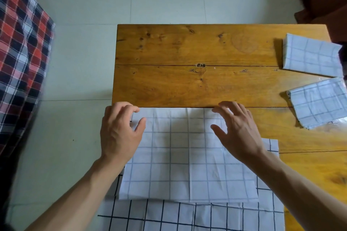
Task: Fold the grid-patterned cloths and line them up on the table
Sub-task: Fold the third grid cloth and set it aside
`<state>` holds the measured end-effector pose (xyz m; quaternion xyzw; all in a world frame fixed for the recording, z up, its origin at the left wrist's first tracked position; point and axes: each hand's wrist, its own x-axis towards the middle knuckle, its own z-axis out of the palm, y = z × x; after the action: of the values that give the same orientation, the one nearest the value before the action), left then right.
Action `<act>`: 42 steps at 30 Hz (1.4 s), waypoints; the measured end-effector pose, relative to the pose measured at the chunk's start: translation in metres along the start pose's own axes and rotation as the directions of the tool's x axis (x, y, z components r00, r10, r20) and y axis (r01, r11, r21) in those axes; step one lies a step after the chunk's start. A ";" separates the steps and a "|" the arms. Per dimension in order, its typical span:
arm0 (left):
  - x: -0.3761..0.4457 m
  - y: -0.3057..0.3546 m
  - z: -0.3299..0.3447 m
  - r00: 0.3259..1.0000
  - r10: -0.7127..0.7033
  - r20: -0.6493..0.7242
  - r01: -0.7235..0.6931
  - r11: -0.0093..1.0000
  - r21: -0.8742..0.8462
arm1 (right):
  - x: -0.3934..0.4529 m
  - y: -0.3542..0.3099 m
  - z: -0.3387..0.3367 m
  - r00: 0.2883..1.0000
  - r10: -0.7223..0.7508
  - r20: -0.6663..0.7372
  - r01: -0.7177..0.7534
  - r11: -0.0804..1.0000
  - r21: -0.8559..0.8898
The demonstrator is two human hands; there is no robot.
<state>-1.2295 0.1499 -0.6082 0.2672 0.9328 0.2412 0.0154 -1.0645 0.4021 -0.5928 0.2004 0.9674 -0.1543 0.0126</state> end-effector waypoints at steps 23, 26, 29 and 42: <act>-0.040 -0.004 -0.004 0.991 -0.028 0.129 0.015 0.995 0.100 | -0.073 0.019 -0.012 0.944 0.316 0.092 -0.316 0.949 -0.020; -0.038 -0.004 -0.004 0.991 -0.006 0.134 -0.009 0.993 0.116 | -0.076 0.018 -0.010 0.943 0.313 0.117 -0.314 0.949 -0.007; -0.038 -0.004 -0.001 0.987 0.006 0.161 -0.028 0.990 0.136 | -0.075 0.017 -0.008 0.939 0.320 0.129 -0.321 0.947 -0.014; -0.053 0.013 -0.003 0.983 0.123 0.137 -0.143 0.979 0.146 | -0.087 -0.009 -0.004 0.989 0.111 0.102 -0.114 0.993 0.017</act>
<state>-1.1782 0.1313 -0.6052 0.3442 0.9259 0.1510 0.0378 -0.9879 0.3618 -0.5791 0.2467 0.9509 -0.1743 0.0678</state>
